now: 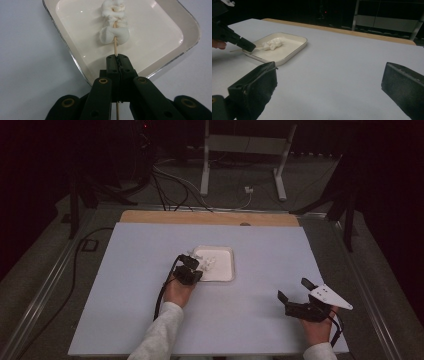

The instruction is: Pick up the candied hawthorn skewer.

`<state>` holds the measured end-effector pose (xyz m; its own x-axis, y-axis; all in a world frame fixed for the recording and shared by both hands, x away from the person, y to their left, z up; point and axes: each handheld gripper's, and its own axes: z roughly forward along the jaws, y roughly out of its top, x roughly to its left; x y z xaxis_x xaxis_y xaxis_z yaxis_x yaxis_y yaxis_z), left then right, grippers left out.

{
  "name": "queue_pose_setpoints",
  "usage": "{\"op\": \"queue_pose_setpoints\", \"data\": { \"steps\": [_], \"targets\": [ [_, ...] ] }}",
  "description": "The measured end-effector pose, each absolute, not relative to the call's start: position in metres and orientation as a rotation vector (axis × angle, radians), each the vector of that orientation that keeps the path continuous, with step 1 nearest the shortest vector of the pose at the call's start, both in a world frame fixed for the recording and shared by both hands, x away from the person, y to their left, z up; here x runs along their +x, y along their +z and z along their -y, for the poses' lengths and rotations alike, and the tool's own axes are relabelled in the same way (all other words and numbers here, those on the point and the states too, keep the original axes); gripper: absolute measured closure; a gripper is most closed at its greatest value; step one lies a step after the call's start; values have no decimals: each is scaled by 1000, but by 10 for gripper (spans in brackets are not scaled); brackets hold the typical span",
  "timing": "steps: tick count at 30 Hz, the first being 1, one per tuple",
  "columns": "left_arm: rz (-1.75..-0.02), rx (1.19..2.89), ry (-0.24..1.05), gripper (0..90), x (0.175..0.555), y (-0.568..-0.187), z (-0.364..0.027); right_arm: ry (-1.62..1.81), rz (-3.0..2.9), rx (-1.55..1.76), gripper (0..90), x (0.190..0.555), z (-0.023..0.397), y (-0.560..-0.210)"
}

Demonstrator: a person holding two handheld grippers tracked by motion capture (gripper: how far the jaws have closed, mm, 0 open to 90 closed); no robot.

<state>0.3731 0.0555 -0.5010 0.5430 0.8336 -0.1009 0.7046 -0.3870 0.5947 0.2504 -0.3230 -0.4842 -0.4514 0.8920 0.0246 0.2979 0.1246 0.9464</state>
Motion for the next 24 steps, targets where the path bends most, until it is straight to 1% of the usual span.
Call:
{"op": "queue_pose_setpoints", "data": {
  "steps": [10,20,24],
  "targets": [
    [-1182,2118,317,900,360,-483,-66,1337,-1830,1157,5,251,322,-484],
    [-1149,2030,330,900,349,-477,-80,1328,-1844,1152,5,252,319,-485],
    [-1116,2007,357,900,341,-472,-84,1335,-1845,1146,5,251,320,-485]
  ]
}}
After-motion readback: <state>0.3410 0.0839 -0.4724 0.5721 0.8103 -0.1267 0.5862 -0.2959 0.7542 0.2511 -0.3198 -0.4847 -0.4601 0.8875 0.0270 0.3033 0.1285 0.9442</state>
